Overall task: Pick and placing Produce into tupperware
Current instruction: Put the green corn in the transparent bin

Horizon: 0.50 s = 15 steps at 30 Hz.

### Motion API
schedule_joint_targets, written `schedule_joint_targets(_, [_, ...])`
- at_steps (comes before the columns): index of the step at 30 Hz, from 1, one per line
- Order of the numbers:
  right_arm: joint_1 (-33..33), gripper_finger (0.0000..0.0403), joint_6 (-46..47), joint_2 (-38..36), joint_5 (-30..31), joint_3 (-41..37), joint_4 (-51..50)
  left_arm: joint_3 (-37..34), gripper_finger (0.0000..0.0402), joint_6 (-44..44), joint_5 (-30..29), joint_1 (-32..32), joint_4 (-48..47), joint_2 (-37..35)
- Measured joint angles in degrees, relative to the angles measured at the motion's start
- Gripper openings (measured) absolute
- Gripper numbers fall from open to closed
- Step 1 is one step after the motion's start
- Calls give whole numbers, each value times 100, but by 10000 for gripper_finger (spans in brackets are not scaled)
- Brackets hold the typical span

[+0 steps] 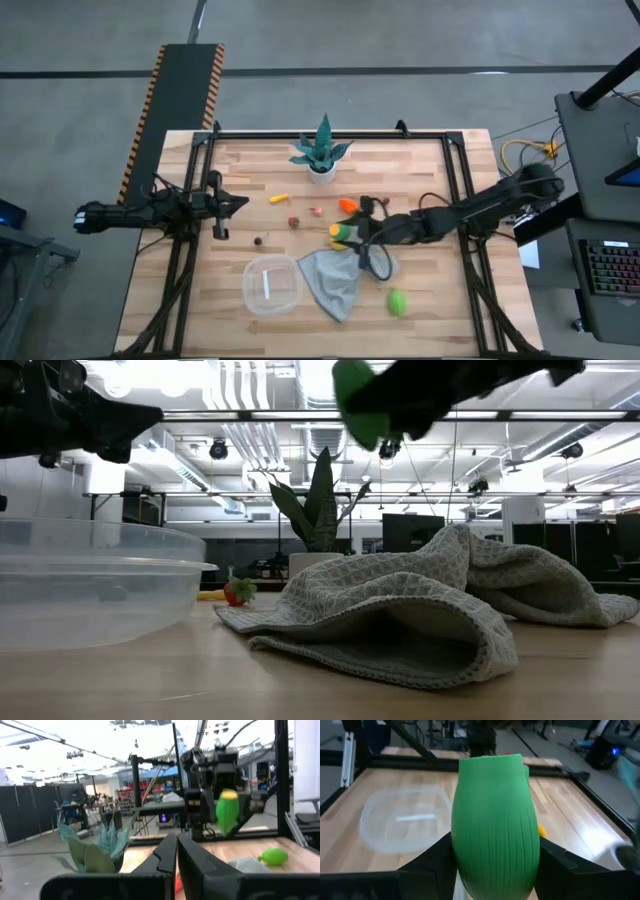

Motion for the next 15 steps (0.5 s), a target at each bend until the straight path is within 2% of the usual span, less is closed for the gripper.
schedule_joint_targets(7, [-79,184,-326,1449,-400,1320,102,0,0,-44,593,0,191,-10])
schedule_joint_targets(9, [-79,184,-439,1815,-510,1736,102,0,0,-306,822,0,200,-4])
schedule_joint_targets(12, [-77,184,-542,2232,-529,2293,93,-1,0,-588,968,2,176,6])
schedule_joint_targets(15, [-98,184,-687,2411,-532,2653,82,-7,5,-420,1108,0,144,170])
